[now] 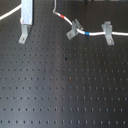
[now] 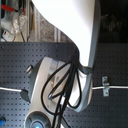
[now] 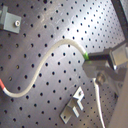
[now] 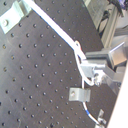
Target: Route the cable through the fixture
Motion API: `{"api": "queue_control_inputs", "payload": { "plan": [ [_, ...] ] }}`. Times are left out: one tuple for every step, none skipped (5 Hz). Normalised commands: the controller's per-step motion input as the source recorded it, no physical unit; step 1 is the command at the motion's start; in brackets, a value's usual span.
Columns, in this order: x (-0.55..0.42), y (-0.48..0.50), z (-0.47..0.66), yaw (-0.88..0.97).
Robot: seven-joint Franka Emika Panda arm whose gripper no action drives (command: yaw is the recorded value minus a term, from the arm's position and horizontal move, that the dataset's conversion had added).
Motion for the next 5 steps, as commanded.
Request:
{"api": "queue_control_inputs", "payload": {
  "plan": [
    [-0.005,-0.071,0.04,0.0],
    [0.049,-0.003,0.0,-0.01],
    [0.0,0.0,0.03,0.0],
    [-0.027,-0.008,0.23,0.0],
    [-0.08,-0.009,0.27,0.0]
  ]
}}
